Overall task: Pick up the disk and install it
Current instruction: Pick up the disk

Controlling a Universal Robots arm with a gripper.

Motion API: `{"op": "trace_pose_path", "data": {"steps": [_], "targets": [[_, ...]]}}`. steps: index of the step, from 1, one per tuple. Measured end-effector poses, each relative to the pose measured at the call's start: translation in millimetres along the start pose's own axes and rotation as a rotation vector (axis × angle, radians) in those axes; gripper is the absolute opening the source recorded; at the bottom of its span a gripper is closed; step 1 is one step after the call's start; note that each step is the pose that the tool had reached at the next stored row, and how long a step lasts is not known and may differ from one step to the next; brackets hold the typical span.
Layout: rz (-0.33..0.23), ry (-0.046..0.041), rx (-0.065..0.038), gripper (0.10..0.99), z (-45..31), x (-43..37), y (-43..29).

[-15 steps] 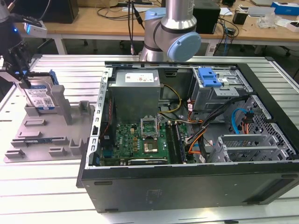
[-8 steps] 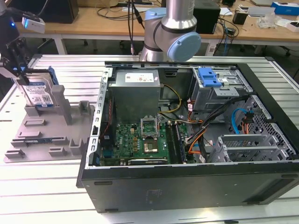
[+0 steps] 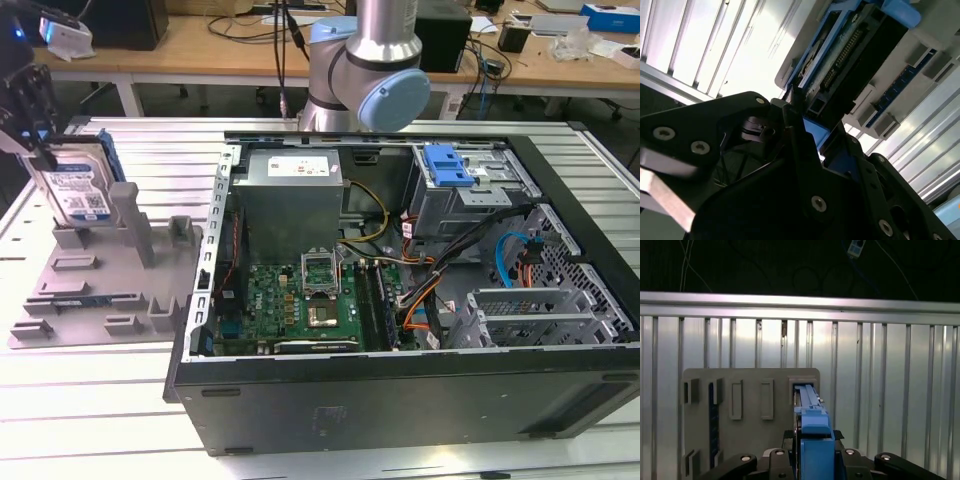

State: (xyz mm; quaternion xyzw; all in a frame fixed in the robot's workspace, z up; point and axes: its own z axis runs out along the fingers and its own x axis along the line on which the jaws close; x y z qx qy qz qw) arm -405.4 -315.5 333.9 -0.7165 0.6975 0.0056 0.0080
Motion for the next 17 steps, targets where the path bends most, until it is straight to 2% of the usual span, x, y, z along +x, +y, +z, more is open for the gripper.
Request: {"op": "trace_pose_path", "data": {"steps": [1,3,6,17], "targets": [[0.000,0.0000,0.000,0.369,-2.6,-0.1,0.0],[0.000,0.0001,0.003,0.369,-13.6,-0.7,0.0],[0.000,0.0003,0.010,0.369,-49.9,-2.0,-0.2],[0.000,0.0004,0.016,0.369,-88.6,-2.8,-0.3]]}}
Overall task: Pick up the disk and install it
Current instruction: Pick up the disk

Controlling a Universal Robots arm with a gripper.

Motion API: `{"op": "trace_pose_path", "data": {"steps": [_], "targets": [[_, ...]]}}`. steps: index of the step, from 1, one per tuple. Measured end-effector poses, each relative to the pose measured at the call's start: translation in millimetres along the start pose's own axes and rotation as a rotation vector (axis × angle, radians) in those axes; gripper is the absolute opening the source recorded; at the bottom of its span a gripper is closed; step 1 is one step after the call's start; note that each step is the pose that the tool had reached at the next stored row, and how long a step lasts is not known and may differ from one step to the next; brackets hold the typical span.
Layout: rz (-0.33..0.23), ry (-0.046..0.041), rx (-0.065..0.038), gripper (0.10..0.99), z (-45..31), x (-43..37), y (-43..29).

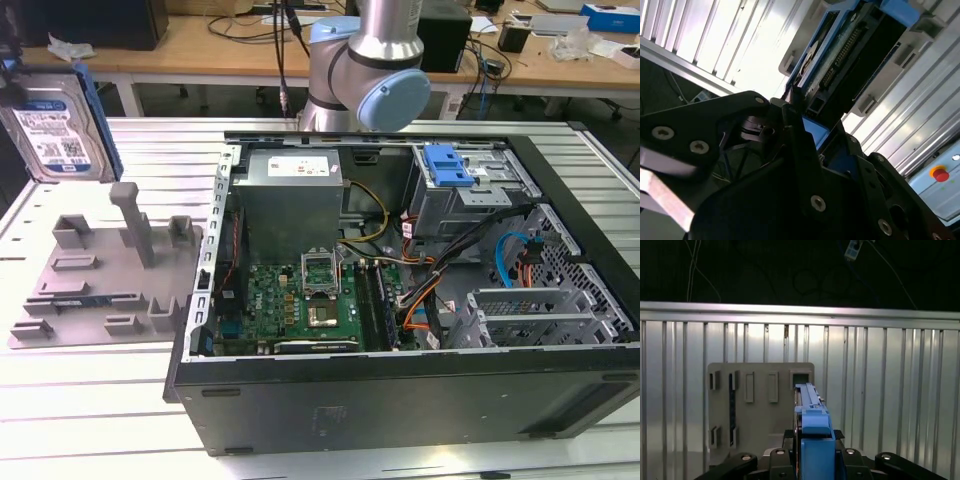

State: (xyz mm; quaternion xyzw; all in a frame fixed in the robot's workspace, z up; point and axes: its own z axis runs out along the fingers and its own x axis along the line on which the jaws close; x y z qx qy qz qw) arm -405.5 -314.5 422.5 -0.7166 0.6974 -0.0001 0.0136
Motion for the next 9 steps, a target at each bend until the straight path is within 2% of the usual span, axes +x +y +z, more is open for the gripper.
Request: {"op": "trace_pose_path", "data": {"steps": [9], "targets": [[0.000,0.0002,0.005,0.369,-38.2,-0.7,-0.7]]}}
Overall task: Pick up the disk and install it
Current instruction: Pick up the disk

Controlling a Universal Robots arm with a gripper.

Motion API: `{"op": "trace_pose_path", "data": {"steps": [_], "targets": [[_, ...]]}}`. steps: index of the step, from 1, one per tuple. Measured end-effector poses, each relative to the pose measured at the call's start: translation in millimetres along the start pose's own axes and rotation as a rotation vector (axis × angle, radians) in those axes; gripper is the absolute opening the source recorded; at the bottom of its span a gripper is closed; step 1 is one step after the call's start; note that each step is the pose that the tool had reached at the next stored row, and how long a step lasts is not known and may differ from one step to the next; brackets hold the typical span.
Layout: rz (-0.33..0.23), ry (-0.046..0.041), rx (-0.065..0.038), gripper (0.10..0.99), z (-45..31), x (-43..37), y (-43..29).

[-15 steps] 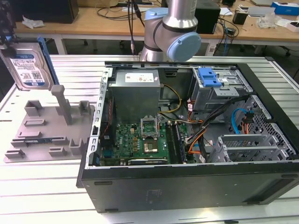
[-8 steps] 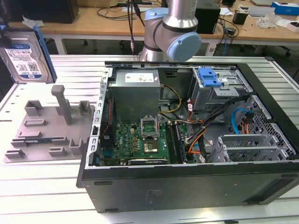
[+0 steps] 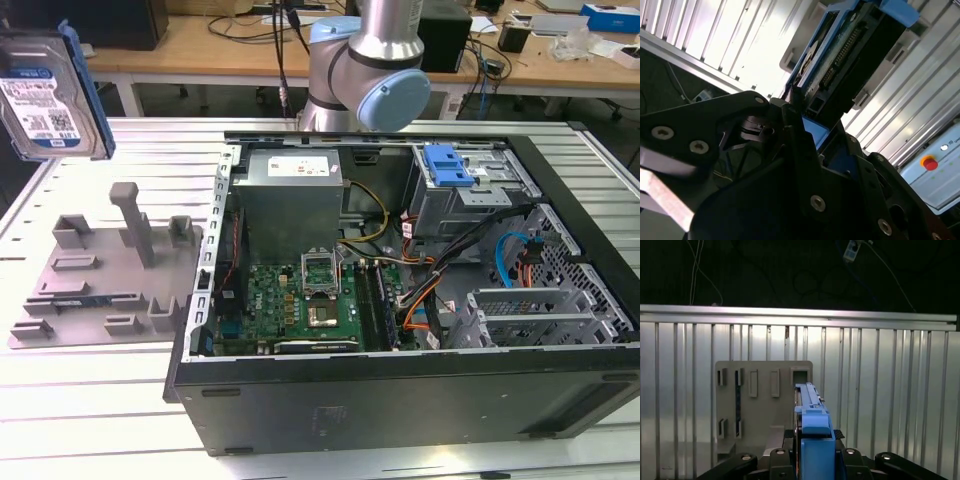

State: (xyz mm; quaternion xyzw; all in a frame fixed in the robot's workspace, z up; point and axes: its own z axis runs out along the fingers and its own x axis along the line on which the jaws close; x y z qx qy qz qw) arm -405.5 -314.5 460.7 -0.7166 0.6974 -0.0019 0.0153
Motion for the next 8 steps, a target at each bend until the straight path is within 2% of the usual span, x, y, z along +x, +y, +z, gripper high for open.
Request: {"op": "trace_pose_path", "data": {"steps": [2,4,8], "targets": [[0.000,0.0000,0.001,0.369,-8.1,-0.2,-0.2],[0.000,0.0001,0.003,0.369,-19.4,-0.4,-0.5],[0.000,0.0002,0.003,0.369,-21.4,-0.4,-0.5]]}}
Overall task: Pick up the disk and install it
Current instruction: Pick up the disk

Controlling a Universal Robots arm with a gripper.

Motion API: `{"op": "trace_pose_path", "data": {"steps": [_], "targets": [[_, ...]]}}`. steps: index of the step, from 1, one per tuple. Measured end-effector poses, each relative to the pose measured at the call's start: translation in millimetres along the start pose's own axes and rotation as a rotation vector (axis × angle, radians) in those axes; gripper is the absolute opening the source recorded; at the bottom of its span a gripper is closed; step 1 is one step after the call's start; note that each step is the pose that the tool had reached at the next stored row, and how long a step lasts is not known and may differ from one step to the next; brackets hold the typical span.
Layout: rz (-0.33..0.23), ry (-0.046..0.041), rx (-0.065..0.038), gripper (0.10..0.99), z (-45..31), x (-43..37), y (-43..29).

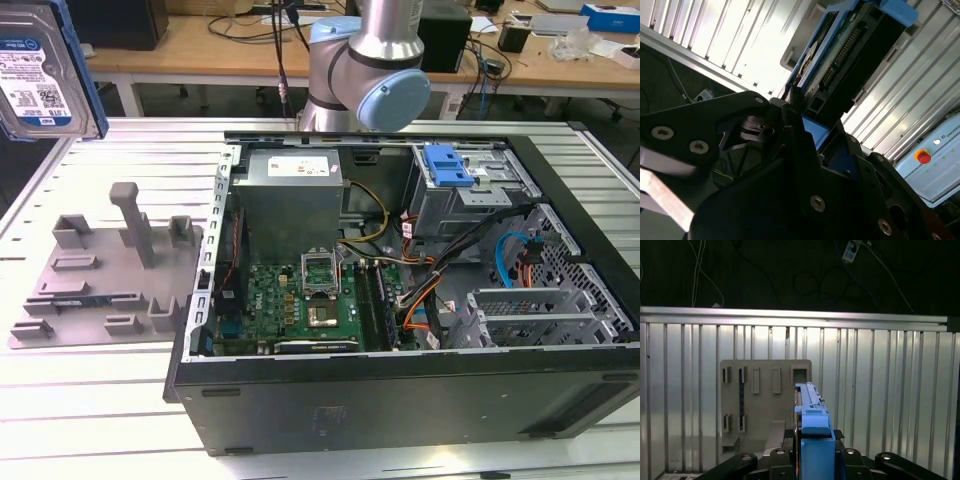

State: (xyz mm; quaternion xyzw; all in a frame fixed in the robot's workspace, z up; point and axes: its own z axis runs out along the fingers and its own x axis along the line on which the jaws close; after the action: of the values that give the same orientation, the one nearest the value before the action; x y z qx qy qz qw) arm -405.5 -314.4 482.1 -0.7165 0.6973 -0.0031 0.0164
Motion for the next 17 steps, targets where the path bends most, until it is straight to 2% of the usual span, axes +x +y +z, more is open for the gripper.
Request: {"op": "trace_pose_path", "data": {"steps": [3,8,11,17], "targets": [[0.000,0.0001,0.000,0.369,-0.1,0.0,-0.1],[0.000,0.0001,0.000,0.369,-0.3,1.2,-5.1],[0.000,0.0002,0.000,0.369,-0.8,4.0,-9.8],[0.000,0.0001,0.000,0.369,-1.5,16.3,-23.6]]}}
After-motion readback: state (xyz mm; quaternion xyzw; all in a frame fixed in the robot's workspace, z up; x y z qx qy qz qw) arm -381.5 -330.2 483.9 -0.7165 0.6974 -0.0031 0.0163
